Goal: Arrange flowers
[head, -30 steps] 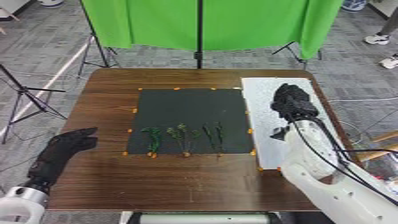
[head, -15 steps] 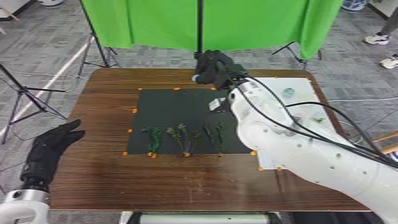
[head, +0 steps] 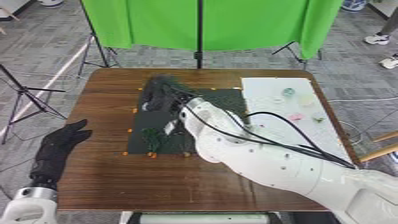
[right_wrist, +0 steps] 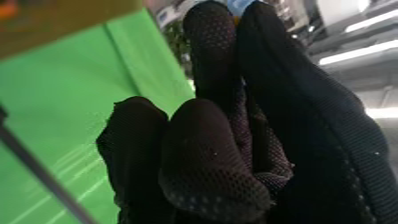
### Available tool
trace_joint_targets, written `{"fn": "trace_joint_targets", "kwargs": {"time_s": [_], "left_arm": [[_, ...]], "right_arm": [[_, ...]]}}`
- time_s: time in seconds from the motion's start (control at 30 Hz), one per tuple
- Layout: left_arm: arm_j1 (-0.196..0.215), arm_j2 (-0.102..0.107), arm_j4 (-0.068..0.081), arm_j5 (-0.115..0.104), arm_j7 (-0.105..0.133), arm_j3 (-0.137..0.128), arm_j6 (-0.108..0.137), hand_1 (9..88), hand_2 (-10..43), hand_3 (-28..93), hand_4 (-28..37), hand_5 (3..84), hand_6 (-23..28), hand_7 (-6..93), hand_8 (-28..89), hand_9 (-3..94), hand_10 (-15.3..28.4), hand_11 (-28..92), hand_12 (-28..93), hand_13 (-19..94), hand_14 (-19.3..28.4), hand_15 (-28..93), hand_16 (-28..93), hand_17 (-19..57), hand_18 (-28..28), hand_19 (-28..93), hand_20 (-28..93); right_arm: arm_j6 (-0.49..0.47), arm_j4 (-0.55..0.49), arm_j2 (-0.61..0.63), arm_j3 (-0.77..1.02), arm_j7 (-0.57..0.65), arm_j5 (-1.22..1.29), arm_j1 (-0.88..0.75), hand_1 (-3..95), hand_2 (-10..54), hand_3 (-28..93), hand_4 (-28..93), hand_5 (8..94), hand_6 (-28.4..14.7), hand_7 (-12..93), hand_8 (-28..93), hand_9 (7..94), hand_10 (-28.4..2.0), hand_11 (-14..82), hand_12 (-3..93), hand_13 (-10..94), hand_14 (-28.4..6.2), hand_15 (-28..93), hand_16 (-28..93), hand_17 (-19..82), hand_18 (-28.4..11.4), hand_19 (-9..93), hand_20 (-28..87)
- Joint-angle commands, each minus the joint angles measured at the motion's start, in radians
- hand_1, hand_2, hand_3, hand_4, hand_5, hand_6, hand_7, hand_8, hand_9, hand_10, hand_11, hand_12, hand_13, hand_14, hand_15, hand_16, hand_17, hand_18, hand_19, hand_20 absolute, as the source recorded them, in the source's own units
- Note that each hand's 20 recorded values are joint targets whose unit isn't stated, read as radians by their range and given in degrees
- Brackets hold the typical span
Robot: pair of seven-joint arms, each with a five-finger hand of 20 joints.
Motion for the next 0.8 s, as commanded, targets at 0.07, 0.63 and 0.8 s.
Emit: {"fn": "trace_joint_targets", "kwargs": {"time_s": [0.07, 0.63, 0.8], "left_arm": [[-0.024, 0.003, 0.021, -0.017, 0.004, 0.032, 0.002, 29.3, 32.5, 57, -28.3, 46.6, 8.9, 8.6, -6, 48.5, 16.8, 21, 9, 36, 17.2, 15, -4, 9.9, 9.6, 11, 11], [-0.069, 0.016, 0.044, -0.009, -0.016, 0.064, -0.044, 27.4, 32.8, 58, -28.3, 47.0, 8.8, 8.7, -6, 49.0, 16.9, 21, 9, 38, 18.1, 17, -4, 9.3, 10.0, 11, 11], [-0.060, 0.014, 0.039, -0.005, -0.018, 0.057, -0.045, 24.7, 29.8, 60, -28.3, 47.0, 8.6, 8.9, -6, 49.0, 16.8, 21, 9, 38, 18.4, 17, -4, 8.8, 10.1, 12, 11]], "right_arm": [[-0.031, 0.045, -0.060, -0.056, -0.014, -0.006, -0.024, 63.1, -9.5, 56, -11, 76.1, -1.6, 31, 13, 90.5, -9.2, 10.2, 44.0, 94, 1.1, 68, 32, 71, -11.6, 93, 64], [0.023, 0.114, -0.092, -0.124, 0.005, -0.022, -0.013, 62.7, -9.5, 56, -13, 76.3, 0.0, 28, 8, 90.6, -8.5, 4.8, 33.9, 94, 0.9, 69, 29, 71, -12.3, 93, 64], [0.026, 0.122, -0.092, -0.131, 0.008, -0.050, -0.008, 61.5, -9.5, 57, -13, 74.9, 0.2, 27, 7, 88.6, -8.8, 4.1, 32.5, 94, 0.9, 68, 29, 70, -12.2, 93, 63]]}}
